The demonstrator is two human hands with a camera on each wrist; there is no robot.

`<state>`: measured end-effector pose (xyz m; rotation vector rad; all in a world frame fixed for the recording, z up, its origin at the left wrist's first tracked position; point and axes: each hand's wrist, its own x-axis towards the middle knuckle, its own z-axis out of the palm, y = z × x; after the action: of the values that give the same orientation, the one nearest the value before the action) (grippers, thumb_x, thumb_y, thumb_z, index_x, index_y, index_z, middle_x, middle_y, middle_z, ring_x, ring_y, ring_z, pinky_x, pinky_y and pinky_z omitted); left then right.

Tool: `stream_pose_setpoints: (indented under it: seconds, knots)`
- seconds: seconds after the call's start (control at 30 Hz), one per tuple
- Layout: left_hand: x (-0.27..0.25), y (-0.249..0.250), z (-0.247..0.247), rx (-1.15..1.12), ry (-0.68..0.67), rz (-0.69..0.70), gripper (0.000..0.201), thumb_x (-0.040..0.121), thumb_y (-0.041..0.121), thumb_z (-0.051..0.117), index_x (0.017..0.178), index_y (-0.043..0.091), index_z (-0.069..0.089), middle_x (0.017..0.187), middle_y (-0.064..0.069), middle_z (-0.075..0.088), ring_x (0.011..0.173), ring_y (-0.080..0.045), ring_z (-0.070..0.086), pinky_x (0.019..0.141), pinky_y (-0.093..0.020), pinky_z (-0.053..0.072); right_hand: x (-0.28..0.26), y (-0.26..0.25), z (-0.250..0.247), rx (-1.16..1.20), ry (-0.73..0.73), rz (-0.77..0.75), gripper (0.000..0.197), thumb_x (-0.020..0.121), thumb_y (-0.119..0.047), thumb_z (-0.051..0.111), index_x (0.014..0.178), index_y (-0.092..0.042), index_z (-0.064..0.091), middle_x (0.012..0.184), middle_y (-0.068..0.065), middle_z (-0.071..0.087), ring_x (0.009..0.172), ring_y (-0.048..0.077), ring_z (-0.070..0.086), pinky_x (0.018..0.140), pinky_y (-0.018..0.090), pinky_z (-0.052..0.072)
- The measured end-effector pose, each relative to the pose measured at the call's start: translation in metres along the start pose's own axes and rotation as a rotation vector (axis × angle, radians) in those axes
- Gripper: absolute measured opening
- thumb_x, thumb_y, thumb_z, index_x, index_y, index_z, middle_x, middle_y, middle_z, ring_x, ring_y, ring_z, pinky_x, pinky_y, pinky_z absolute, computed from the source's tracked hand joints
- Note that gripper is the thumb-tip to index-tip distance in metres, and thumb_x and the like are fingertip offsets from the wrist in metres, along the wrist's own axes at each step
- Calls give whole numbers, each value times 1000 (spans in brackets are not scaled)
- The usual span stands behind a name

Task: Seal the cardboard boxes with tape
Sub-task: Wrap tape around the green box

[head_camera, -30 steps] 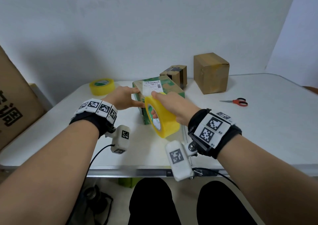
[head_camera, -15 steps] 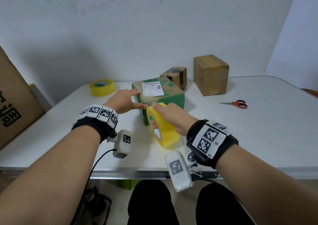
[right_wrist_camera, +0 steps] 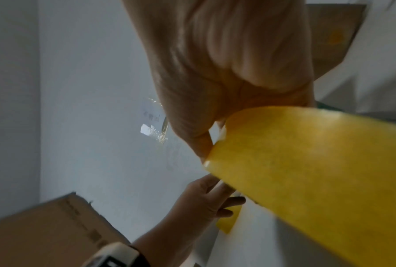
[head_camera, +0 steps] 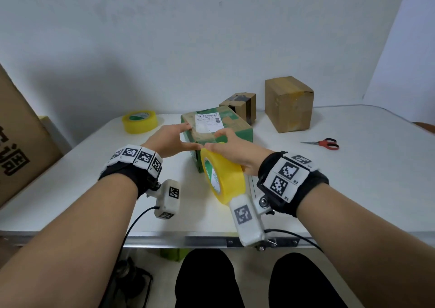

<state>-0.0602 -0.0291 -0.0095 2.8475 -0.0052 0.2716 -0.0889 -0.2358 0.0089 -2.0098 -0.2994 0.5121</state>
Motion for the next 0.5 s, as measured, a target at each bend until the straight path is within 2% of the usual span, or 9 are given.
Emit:
stream_pose_setpoints:
  seconds: [0.03, 0.1, 0.2, 0.27, 0.33, 0.43, 0.5]
  knots:
    - [-1, 1, 0, 0, 2, -5, 75, 77, 55, 72, 140, 21, 50, 138, 0, 57, 112, -23, 58, 97, -31, 41, 0, -2, 0, -41, -15, -9, 68, 76, -57, 61, 136, -40, 35, 138, 12, 49, 123, 33, 52, 102, 51, 47]
    - [-1, 0, 0, -2, 5, -10, 76, 76, 55, 72, 141, 21, 51, 137, 0, 58, 110, -24, 59, 96, -31, 42, 0, -6, 1, -142, -39, -40, 57, 88, -50, 53, 141, -42, 34, 145, 11, 44, 128, 32, 47, 106, 49, 43]
    - [-3, 0, 0, -27, 16, 20, 73, 75, 55, 72, 137, 21, 55, 134, 2, 60, 102, -23, 60, 93, -29, 42, 6, -8, 0, -325, -24, -71, 57, 97, -43, 42, 152, -37, 27, 157, 6, 31, 141, 30, 33, 114, 40, 31]
    - [-5, 2, 0, -68, 39, 43, 66, 76, 48, 75, 133, 20, 58, 129, 1, 63, 90, -19, 58, 89, -26, 41, 10, -7, 0, -423, 2, -80, 58, 98, -46, 38, 153, -33, 26, 160, 5, 27, 145, 30, 28, 115, 40, 27]
    - [-8, 2, 0, -133, 35, 49, 66, 73, 48, 76, 132, 22, 59, 128, 4, 64, 89, -17, 62, 90, -26, 44, 13, -3, -1, -492, 43, -102, 56, 99, -51, 32, 152, -34, 29, 158, 5, 31, 143, 32, 31, 114, 42, 28]
    - [-8, 2, 2, -226, 11, 54, 72, 66, 58, 73, 130, 29, 58, 126, 13, 64, 84, -11, 69, 91, -28, 48, 14, 0, 0, -516, 80, -137, 51, 99, -50, 29, 148, -36, 35, 154, 7, 38, 137, 33, 39, 109, 42, 33]
    - [-9, 3, 2, -251, 15, 53, 68, 71, 50, 76, 133, 29, 56, 134, 23, 52, 81, -8, 69, 87, -22, 44, 14, -1, 0, -521, 81, -150, 46, 100, -45, 28, 144, -36, 40, 150, 8, 43, 132, 33, 43, 105, 42, 35]
